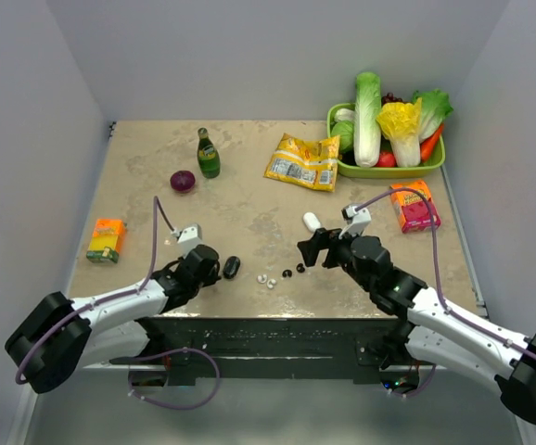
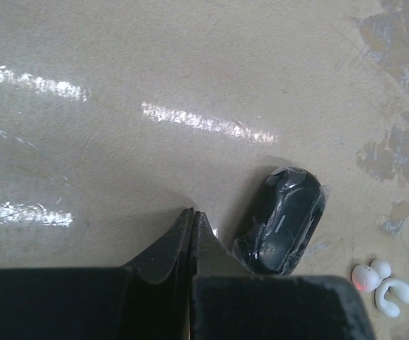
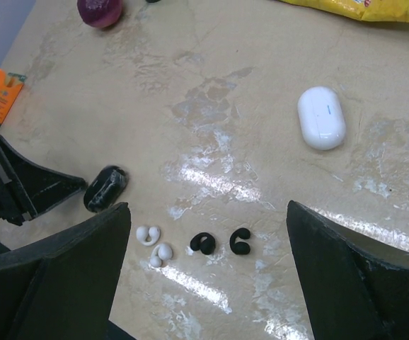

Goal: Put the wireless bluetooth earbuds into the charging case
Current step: Move the charging case to the center of the board.

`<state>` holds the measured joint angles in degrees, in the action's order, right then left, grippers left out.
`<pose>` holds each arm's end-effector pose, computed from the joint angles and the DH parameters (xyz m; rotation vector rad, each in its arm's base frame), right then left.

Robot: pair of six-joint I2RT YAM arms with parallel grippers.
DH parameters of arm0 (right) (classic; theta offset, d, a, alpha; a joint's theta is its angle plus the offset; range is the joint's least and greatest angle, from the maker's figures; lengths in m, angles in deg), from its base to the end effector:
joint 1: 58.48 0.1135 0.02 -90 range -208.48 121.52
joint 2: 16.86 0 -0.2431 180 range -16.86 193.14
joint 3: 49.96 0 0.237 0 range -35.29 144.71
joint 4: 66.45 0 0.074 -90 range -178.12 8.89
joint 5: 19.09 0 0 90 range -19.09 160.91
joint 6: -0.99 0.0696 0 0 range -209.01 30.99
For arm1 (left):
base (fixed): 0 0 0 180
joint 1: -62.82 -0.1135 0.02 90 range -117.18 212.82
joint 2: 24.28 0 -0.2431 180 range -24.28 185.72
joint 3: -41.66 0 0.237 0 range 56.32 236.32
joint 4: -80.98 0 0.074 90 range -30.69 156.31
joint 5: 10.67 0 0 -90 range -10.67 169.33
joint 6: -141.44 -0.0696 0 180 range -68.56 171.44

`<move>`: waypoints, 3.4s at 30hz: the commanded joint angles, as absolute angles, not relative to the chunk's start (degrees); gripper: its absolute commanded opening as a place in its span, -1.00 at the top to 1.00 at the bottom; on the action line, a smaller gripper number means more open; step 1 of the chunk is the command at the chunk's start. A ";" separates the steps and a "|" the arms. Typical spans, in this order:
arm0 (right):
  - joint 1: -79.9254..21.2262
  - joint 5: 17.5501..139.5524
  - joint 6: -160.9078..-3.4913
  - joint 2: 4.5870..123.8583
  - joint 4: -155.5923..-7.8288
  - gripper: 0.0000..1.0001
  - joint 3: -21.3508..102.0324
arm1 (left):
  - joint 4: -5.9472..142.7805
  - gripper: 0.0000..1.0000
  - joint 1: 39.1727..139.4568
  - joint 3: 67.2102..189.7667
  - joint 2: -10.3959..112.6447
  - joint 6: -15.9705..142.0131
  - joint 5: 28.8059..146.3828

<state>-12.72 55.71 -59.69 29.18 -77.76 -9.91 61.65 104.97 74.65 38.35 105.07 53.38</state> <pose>0.1678 0.1461 0.2218 -0.0872 1.9124 0.6527 0.1716 -0.1142 0.1091 -0.4320 2.2934 -0.2862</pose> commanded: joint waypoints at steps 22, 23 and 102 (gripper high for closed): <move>-12.60 55.79 -60.98 26.56 -79.53 -0.87 -8.14 | 68.07 1.00 113.79 77.94 44.80 107.43 54.64; -12.60 55.71 -60.98 26.47 -79.62 -0.87 -8.05 | 68.16 1.00 113.97 78.20 45.06 107.51 54.55; -12.60 56.94 -62.30 21.37 -84.10 -0.89 -8.14 | 59.02 -1.00 111.07 100.97 63.69 68.58 65.97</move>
